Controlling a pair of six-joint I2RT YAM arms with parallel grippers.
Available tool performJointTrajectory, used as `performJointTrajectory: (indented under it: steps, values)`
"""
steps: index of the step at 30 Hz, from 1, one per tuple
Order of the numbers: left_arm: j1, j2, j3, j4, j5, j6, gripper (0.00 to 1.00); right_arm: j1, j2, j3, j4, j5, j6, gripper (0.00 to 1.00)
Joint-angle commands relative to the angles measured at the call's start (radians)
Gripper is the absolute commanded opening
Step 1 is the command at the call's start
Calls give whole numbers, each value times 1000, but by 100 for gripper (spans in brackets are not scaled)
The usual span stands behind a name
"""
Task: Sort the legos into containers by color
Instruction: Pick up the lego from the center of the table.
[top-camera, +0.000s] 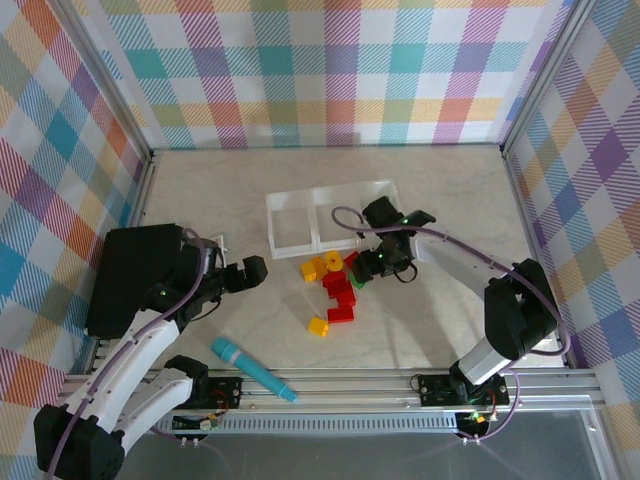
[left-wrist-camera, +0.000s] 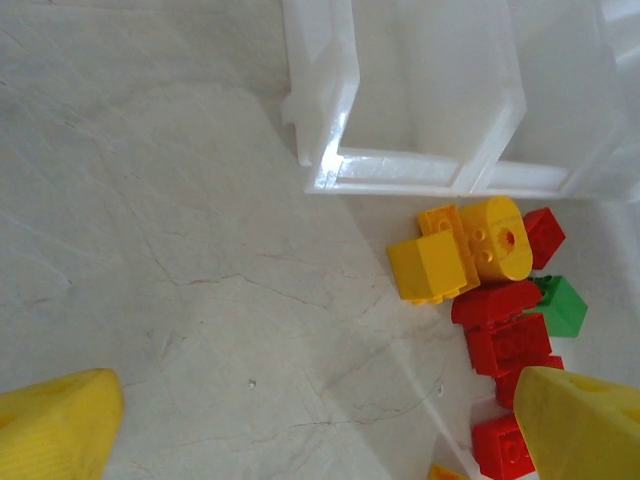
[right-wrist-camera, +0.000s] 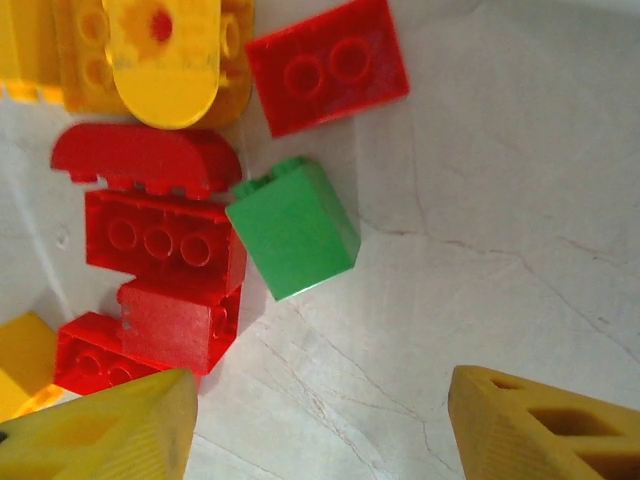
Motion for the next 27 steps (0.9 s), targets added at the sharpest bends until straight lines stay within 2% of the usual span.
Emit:
performJointTrajectory:
  steps: [1,14,27]
  values:
    - [-29,20,40,18,-17,23,100,35,8,-7,46,40,-34,68]
    - [-90,87,69,9,-74,45,99,67,158,32,65,130,-69,66]
    - [-107,88,69,-15,-87,43,100,72,244,82,77,136,-85,63]
